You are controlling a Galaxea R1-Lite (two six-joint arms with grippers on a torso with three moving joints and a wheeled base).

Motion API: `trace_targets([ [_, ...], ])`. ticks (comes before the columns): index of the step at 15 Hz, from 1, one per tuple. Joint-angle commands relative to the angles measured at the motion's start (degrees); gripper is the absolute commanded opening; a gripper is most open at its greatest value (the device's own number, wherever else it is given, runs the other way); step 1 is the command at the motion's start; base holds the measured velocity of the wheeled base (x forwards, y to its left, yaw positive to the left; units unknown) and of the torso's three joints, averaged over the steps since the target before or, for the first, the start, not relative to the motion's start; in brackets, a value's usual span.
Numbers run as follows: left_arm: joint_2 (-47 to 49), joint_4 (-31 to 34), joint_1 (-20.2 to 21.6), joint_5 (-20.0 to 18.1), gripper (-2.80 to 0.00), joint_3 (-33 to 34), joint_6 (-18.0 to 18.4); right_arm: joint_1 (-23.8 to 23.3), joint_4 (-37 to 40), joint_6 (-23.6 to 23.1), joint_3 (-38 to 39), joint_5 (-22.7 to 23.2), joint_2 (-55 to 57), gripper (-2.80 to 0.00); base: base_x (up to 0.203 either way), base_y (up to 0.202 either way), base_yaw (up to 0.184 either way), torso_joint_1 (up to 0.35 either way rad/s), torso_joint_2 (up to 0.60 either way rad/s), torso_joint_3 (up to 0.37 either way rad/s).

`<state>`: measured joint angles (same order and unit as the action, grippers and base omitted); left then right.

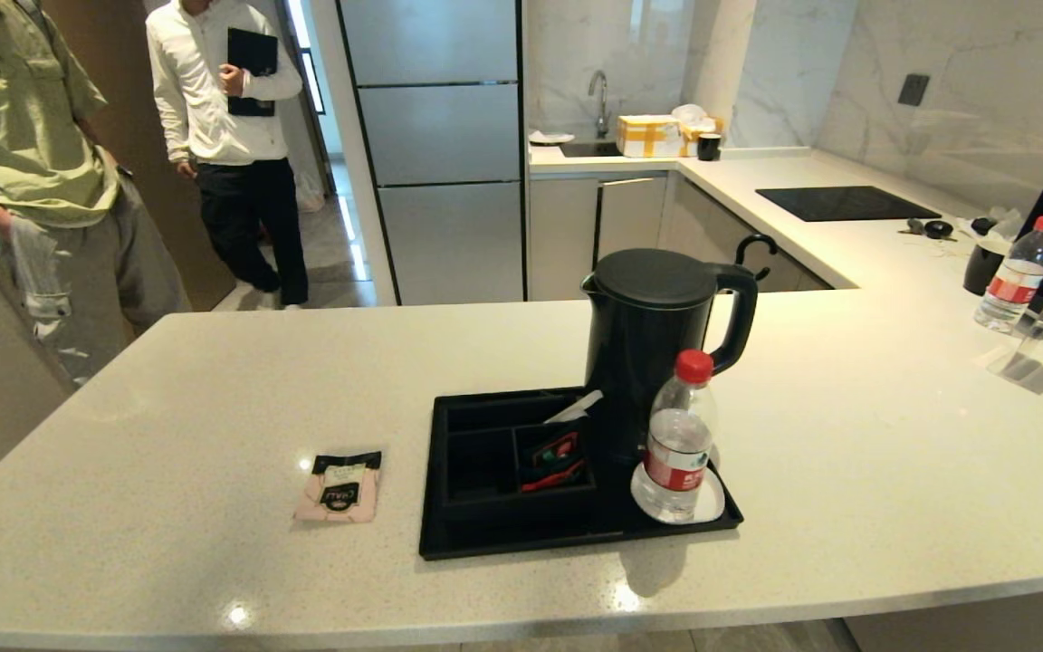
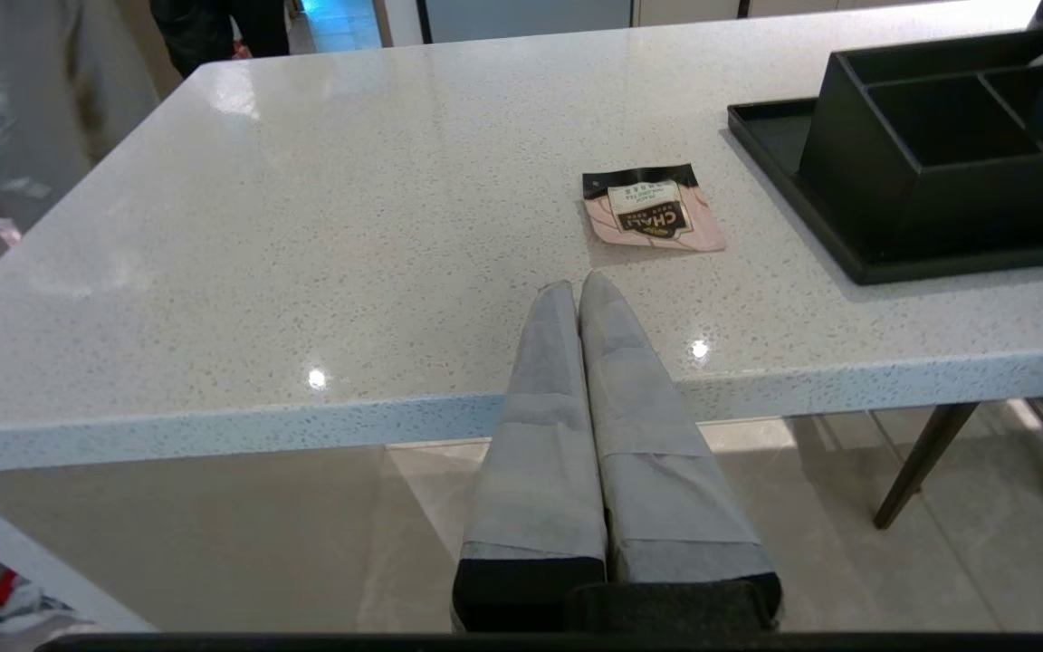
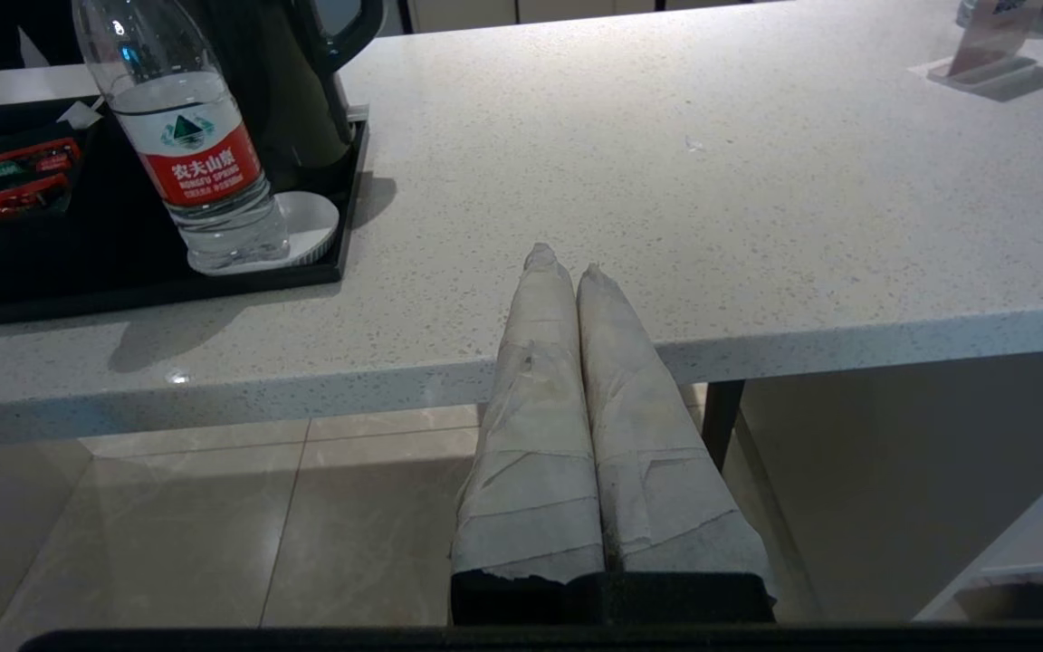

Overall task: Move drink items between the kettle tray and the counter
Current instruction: Pick up the kettle

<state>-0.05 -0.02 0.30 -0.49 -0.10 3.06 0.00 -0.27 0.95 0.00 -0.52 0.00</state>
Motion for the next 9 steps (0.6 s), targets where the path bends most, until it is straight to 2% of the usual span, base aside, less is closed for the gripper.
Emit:
trace_targets([
  [1, 0.05, -0.08, 0.05, 0.06, -2.8, 0.01, -0.55, 0.0, -0.01, 0.02, 0.0, 0.0, 0.07, -2.8, 0.0, 0.0, 0.0, 0.0, 0.0, 0.0],
  [9, 0.05, -0.15, 0.05, 0.14, -2.8, 0.01, -1.22, 0.0, -0.03, 0.02, 0.0, 0.0, 0.07, -2.8, 0.0, 0.0, 0.0, 0.0, 0.0, 0.0],
])
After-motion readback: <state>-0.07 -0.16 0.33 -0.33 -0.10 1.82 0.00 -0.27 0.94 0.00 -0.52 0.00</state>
